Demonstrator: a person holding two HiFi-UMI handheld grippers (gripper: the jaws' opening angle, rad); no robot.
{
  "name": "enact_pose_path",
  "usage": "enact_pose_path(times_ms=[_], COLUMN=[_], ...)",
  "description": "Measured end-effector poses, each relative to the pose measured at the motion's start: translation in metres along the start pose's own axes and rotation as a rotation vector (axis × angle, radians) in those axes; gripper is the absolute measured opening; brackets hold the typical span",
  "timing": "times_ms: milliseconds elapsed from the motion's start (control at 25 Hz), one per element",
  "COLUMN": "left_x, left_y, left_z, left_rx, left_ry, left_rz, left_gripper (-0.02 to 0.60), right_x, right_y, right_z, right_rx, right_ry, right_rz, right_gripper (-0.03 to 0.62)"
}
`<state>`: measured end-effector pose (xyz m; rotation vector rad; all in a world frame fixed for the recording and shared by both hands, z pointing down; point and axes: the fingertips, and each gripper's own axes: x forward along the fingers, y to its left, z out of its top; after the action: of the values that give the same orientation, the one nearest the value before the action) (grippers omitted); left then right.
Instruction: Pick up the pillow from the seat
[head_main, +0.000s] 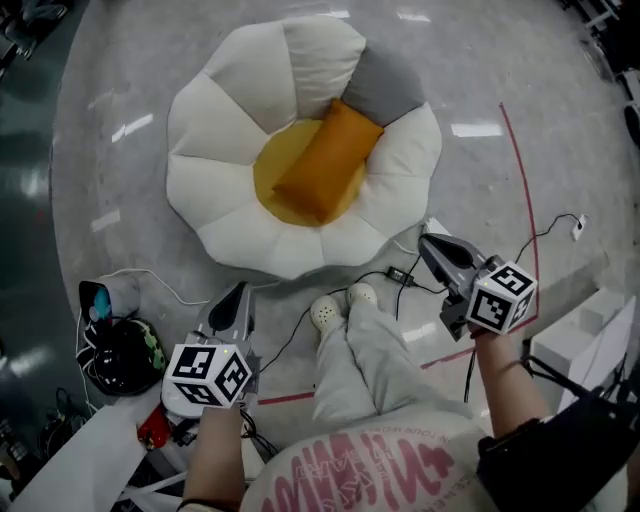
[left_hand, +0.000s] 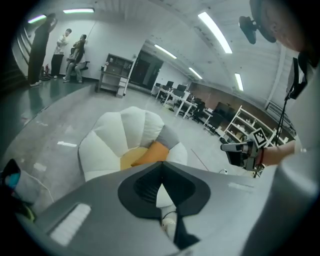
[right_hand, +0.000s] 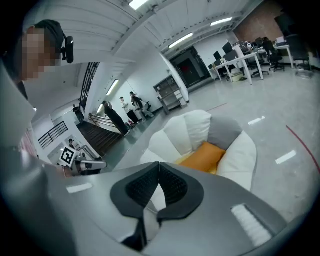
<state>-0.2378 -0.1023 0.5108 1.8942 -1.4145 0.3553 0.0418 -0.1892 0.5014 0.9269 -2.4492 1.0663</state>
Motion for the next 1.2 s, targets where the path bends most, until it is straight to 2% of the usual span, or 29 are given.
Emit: enact_pose_path(times_ms=[240, 440, 600, 680, 800, 960, 1040, 1200], left_x=[0.086, 0.150, 0.205, 0.225, 0.251, 0.278, 0.289, 0.308], left_y=[0.040, 0.056, 0.074, 0.080, 0.096, 0.126, 0.134, 0.145], left_z=[-0.043, -0.077, -0.104, -0.112, -0.119, -0.137, -0.143, -0.142], left_rx=[-0.034, -0.125, -0.148, -0.151, -0.214, -0.267, -0.284, -0.331], left_ry=[0.045, -0.010, -0.005, -0.020, -0.075, -0.120, -0.131, -0.145], left_rz=[0.030, 0.015, 0.015, -0.010, -0.040, 0.006, 0.016, 0.021], left_gripper=[0.015, 0.015, 0.015, 0.015, 0.014, 0.012, 0.067, 0.132], right_x=[0.077, 0.134, 0.183, 0.205, 0.235, 0.271, 0.284, 0.295], right_y=[-0.060, -0.099, -0.133, -0.142, -0.147, -0.147, -0.143, -0.135], right_z=[-0.061, -0.103, -0.134, -0.150, -0.171, -0.200, -0.212, -0.231], right_rx=[0.033, 0.181, 0.217, 0.249, 0.264, 0.245, 0.271, 0.367], right_ry=[0.066, 0.041, 0.024, 0.025, 0.048, 0.102, 0.122, 0.160], right_rz=[0.039, 0.091, 0.090, 0.106, 0.151, 0.198, 0.218, 0.231], right_gripper=[0.006, 0.006, 0.006, 0.006, 0.006, 0.011, 0.048, 0.108])
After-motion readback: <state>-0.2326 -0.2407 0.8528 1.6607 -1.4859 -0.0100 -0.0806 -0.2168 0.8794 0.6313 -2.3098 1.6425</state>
